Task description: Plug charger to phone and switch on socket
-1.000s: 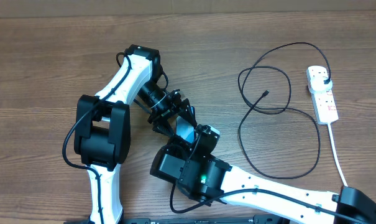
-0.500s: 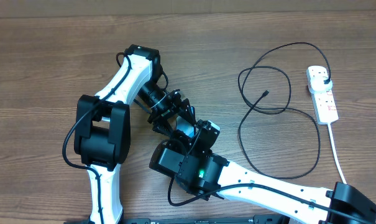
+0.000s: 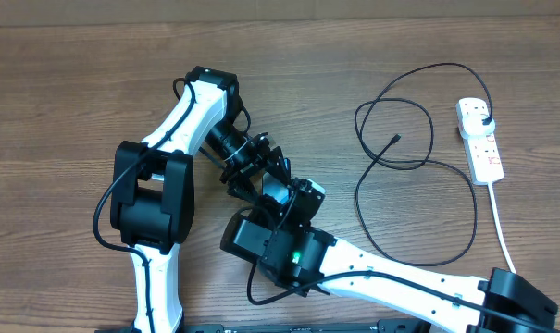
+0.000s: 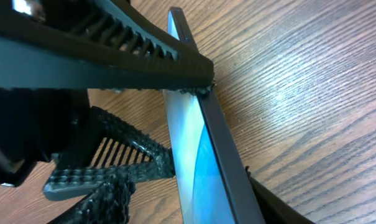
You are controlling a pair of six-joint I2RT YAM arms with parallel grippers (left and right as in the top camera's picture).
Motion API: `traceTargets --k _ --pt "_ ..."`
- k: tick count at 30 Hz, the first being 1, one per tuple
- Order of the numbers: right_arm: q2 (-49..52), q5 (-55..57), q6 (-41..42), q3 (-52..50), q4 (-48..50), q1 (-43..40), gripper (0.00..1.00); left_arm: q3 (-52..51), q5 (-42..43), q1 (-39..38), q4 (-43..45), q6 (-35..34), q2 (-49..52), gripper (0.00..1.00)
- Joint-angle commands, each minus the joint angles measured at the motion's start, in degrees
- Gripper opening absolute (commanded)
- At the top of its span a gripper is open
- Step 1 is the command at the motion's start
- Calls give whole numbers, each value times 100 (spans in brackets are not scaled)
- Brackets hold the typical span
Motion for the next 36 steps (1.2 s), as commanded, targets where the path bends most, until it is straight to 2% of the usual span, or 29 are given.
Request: traceTargets --k 1,9,22,26,31,33,36 --pt "181 164 42 -28 70 -22 54 151 238 -22 -55 151 28 67" --pt "197 258 39 -28 98 -22 45 151 238 -22 -57 153 28 67" --pt "197 337 17 -28 96 -22 18 151 238 -20 -59 221 28 67" --pt "197 337 17 -28 90 -22 12 151 236 -20 -55 238 28 67" --pt "192 343 17 -28 7 -22 10 151 236 -20 -46 282 28 76" --pt "192 365 15 -28 -72 -22 4 151 234 -9 -26 282 28 78" --pt "192 358 17 -28 -127 -22 4 151 236 -4 26 280 28 79"
